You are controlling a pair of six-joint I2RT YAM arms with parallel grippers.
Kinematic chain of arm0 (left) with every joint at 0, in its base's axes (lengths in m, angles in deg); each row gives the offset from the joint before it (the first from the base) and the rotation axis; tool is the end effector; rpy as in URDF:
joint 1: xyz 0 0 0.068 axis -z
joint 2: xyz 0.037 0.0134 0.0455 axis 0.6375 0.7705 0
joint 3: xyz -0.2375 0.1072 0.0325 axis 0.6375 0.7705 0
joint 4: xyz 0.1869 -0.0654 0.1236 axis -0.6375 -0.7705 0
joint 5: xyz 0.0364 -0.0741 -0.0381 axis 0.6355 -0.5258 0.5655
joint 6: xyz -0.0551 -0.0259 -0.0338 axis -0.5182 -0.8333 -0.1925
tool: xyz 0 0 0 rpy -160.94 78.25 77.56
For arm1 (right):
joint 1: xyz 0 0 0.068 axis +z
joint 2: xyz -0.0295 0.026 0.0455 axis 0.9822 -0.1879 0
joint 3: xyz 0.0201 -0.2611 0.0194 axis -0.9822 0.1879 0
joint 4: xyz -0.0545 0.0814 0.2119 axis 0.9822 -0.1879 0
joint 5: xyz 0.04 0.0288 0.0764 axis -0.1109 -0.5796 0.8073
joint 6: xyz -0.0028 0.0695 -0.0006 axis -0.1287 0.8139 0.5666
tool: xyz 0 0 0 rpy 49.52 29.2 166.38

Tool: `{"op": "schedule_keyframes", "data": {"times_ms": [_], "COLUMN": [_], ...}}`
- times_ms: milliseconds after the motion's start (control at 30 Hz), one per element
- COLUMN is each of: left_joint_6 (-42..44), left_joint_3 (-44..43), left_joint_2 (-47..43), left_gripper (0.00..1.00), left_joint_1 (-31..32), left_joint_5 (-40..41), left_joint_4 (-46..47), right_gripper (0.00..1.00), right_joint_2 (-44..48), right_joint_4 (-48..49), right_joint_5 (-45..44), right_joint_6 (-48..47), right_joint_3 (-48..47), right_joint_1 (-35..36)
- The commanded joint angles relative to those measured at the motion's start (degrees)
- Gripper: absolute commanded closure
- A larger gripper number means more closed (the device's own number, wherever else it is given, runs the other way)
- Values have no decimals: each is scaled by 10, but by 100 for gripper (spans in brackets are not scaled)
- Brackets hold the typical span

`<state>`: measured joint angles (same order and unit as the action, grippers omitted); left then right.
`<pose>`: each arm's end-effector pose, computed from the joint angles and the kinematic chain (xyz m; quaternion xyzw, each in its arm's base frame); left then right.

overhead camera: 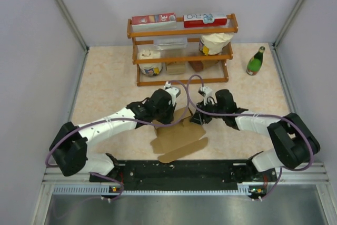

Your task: Fold the paper box

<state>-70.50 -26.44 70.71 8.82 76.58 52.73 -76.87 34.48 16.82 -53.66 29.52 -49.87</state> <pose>0.1831 -0.2063 0.2247 0.2316 0.9015 -0.2040 0.3035 0.2149 0.1560 0.1665 -0.2596 0.8231 0.3898 0.3213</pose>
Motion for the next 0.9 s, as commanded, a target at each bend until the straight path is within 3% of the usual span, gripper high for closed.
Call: {"op": "schedule_keyframes", "data": {"times_ms": [0, 633, 867], "left_joint_6": [2, 0, -6], "left_joint_3": [-27, -55, -68], "left_joint_2": [5, 17, 20], "left_gripper": [95, 92, 90], "left_joint_1": [1, 1, 2], "left_joint_5": [6, 6, 11], "left_joint_4": [-3, -22, -28], "right_gripper": [58, 55, 53], "right_joint_2": [-17, -35, -53], "right_joint_4": [48, 273, 314], "right_joint_5": [0, 6, 6], "right_joint_6": [-29, -28, -34], "right_joint_3": [3, 85, 83], "right_joint_1": [12, 17, 17]}}
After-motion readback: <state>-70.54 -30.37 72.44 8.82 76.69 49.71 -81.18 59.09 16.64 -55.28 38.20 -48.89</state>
